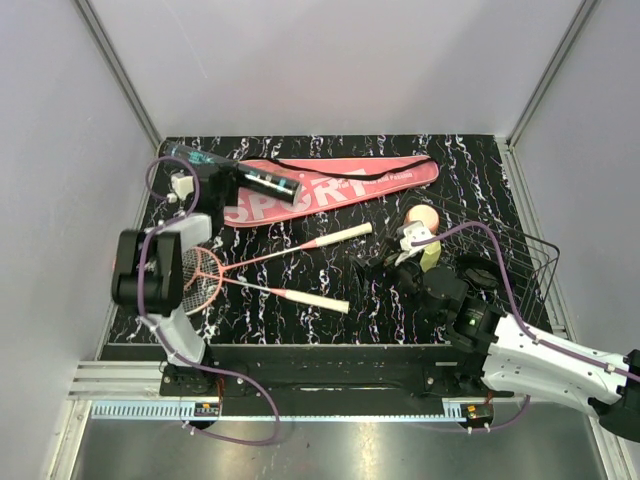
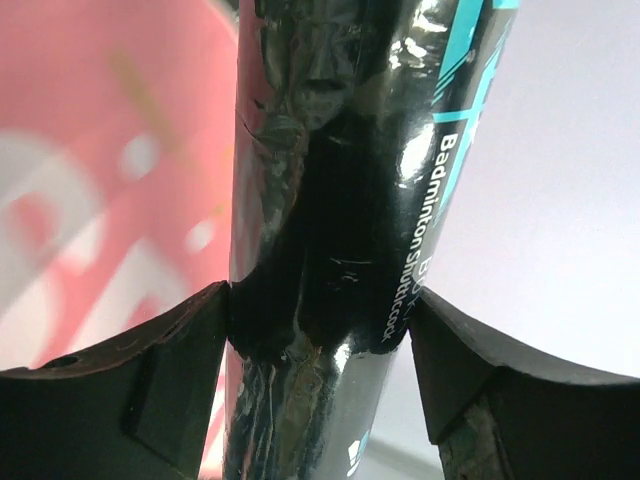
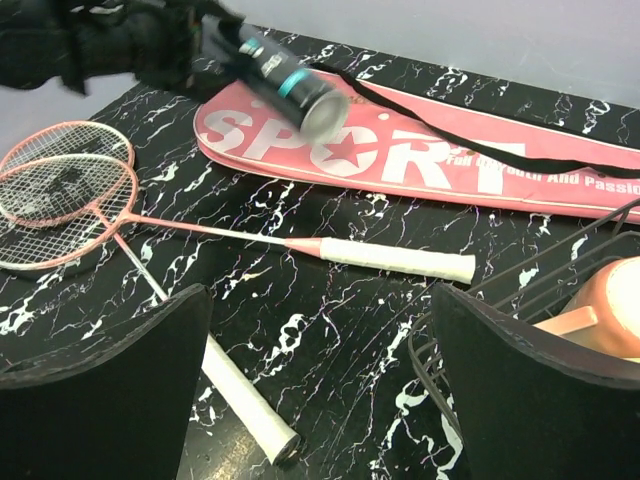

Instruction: Pack up the badminton gear

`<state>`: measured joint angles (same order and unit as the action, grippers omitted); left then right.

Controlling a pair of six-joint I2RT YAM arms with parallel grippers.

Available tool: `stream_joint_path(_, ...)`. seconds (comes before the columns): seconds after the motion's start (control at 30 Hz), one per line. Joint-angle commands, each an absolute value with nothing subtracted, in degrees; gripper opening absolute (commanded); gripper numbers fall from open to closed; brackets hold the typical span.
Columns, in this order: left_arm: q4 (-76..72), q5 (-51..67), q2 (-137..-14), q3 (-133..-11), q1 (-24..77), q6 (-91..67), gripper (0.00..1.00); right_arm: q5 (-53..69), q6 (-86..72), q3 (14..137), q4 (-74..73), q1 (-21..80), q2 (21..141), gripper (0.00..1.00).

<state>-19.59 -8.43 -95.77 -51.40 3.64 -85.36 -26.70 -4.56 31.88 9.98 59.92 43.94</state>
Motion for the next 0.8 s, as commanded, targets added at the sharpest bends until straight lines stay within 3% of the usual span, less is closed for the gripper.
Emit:
stream_joint_path(0.0, -34.1, -17.7, -106.6, -70.1, 2.0, -92.9, 0.72, -27.3, -5.4, 32.0, 9.6, 60.1, 42.8, 1.0)
stream_joint_path(0.27, -28.7, -20.2, -129.9, -92.5, 0.1, -101.3, 0.74, -33.4, -5.8, 31.6, 5.9, 60.0, 40.3, 1.0)
stream_joint_path(0.47, -26.6, -21.2, -137.6, -101.5, -1.2, -101.8, 0.86, -33.4, -3.2, 33.7, 5.4, 60.0, 43.9, 1.0)
stream_joint_path(0.53, -26.0, -21.3, -138.8, -102.5, -1.4, -101.6, 0.98, -33.1, -3.0, 34.4, 5.7, 60.1, 46.0, 1.0)
stream_joint_path(0.77, -29.2, -19.5, -132.9, -95.1, -2.1, -97.9, 0.99, -28.6, -4.5, 36.6, 3.7, 60.0, 48.3, 1.0)
